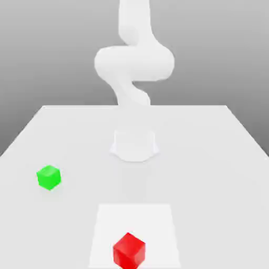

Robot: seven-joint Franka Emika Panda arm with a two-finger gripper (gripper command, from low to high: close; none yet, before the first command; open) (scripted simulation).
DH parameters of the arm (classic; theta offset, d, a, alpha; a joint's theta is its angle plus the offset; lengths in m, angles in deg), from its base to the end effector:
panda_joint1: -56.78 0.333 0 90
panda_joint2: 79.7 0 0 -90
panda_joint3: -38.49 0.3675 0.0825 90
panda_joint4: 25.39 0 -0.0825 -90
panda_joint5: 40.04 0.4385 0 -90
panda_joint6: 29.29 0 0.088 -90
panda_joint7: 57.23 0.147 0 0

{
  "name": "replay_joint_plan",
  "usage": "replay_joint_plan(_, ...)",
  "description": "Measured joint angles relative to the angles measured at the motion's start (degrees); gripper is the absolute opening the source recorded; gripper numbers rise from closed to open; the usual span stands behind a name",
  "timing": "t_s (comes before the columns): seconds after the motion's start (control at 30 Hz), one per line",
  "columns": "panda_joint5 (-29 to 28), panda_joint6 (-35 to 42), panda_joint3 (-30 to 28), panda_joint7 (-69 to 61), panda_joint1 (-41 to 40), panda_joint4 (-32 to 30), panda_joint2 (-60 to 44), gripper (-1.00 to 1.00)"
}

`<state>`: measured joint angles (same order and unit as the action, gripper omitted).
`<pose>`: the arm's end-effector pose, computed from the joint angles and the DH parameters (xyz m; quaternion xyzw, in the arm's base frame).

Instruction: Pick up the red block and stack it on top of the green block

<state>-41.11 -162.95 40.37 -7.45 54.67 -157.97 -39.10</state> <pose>0.4282 0.0015 0.6816 -0.8485 0.3916 -0.3311 0.1308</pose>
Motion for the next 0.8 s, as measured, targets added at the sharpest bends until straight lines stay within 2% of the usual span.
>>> replay_joint_plan(0.27,-4.1,-6.0,5.0,13.3,-5.7,-2.5,-17.1,0.00)
replay_joint_plan(0.53,-7.4,-11.9,7.0,25.8,-8.6,-5.0,-33.7,0.00)
replay_joint_plan(0.8,-5.2,-18.2,7.0,34.3,-8.9,-7.7,-49.6,0.00)
